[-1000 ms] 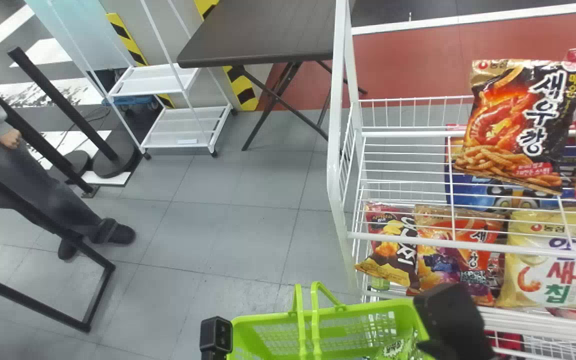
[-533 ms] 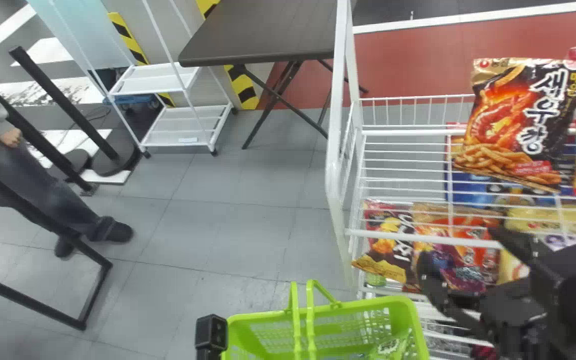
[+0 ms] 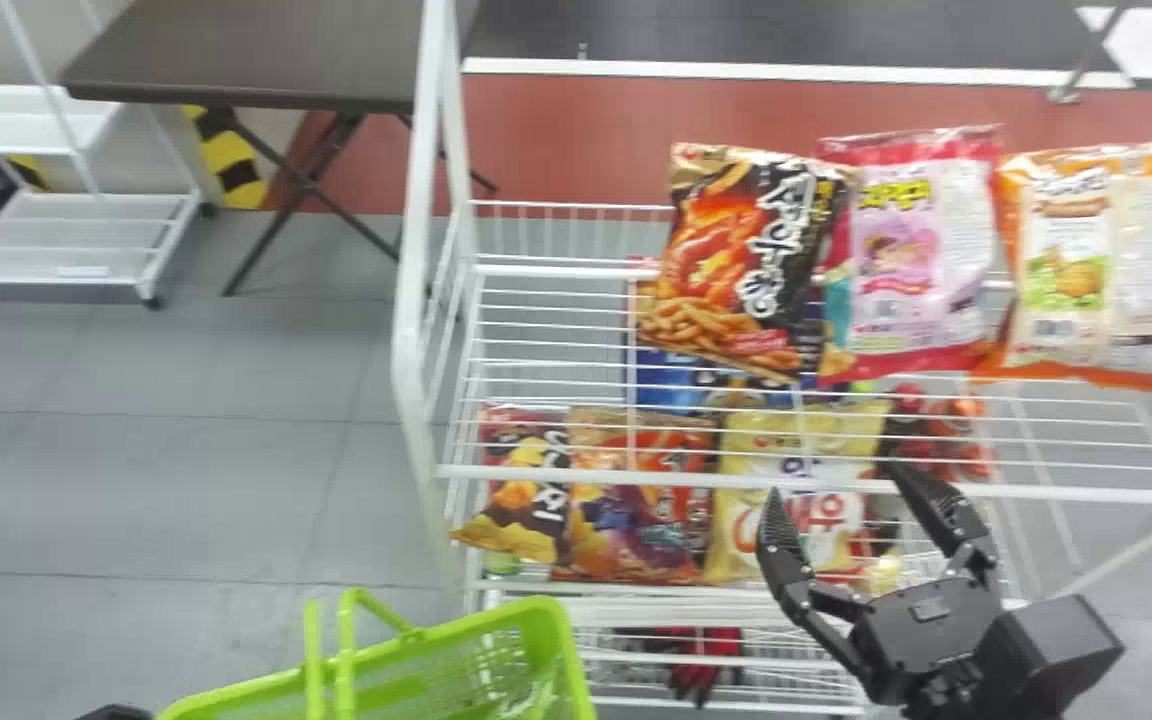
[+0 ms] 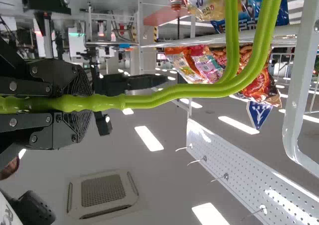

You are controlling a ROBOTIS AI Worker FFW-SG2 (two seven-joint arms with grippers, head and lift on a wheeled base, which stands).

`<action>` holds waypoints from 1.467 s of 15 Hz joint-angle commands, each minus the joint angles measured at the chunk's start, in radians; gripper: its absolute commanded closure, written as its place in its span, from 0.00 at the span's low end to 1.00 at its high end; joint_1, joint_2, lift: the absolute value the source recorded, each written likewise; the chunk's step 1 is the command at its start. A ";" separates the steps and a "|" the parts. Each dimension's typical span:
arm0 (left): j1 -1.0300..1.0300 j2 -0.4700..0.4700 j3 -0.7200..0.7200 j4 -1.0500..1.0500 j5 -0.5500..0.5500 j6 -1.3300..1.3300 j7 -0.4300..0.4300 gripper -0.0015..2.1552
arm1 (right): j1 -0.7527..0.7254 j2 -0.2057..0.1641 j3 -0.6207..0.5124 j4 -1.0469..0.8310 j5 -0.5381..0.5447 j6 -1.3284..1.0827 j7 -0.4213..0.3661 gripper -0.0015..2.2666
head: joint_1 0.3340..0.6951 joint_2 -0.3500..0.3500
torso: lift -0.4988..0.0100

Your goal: Hold basket handle with left hand then pick Gkobukchip with right hand and place into basket

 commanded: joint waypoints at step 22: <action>0.005 -0.004 0.001 -0.009 -0.003 0.003 0.009 1.00 | 0.020 0.024 -0.058 0.055 -0.059 -0.090 0.040 0.04 | 1.00 0.29 | 0.98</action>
